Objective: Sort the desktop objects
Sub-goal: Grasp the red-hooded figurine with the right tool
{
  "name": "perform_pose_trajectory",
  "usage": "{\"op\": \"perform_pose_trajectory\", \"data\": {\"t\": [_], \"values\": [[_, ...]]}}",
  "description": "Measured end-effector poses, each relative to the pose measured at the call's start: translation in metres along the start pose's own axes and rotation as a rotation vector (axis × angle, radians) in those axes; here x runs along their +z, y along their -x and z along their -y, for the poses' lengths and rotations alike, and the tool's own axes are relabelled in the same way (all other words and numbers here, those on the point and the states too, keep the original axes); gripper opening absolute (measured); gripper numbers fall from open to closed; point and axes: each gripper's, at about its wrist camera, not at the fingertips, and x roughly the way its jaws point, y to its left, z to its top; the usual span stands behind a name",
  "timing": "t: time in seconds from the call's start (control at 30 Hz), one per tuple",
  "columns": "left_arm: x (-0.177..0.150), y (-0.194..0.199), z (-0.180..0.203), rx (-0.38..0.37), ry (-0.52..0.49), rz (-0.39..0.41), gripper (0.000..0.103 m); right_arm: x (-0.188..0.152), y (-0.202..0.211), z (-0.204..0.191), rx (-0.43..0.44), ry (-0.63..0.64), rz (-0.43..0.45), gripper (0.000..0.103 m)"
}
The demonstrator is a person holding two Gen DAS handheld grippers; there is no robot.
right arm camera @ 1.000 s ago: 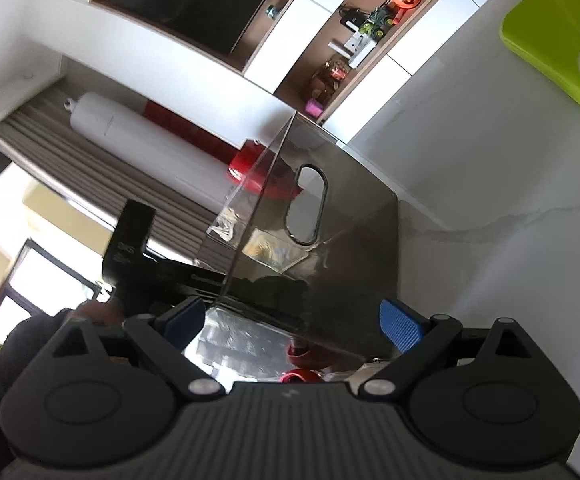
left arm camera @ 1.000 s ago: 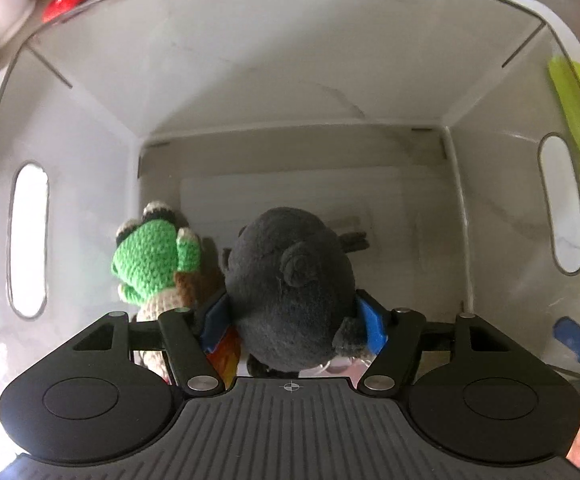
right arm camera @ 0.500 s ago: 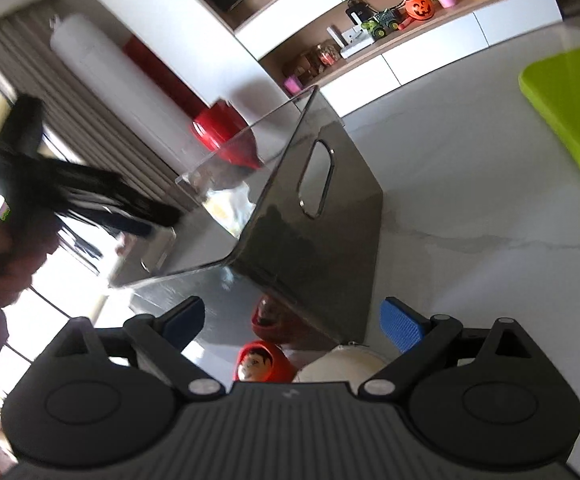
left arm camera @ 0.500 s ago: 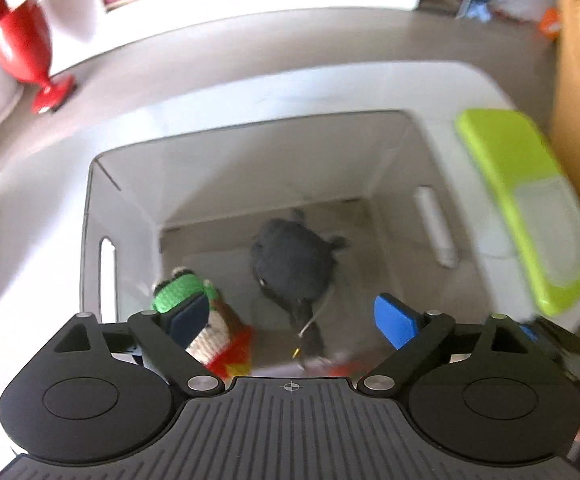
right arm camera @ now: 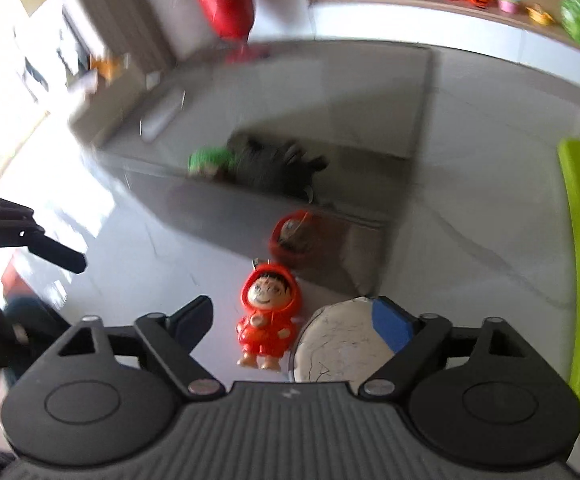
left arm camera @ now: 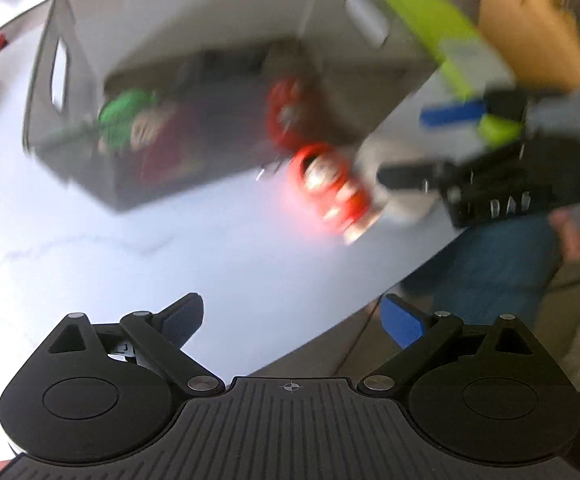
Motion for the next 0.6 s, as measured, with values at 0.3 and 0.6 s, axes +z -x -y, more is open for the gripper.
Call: {"op": "perform_pose_trajectory", "data": {"t": [0.3,0.6], "values": [[-0.014,-0.011,-0.051,-0.075,0.154,0.075,0.099,0.022,-0.089,-0.053,-0.175,0.16,-0.269,0.073],[-0.021,-0.01,-0.059,-0.069,0.165,0.129,0.099,0.017,-0.114,-0.027,-0.151,0.028,-0.309,0.055]]}}
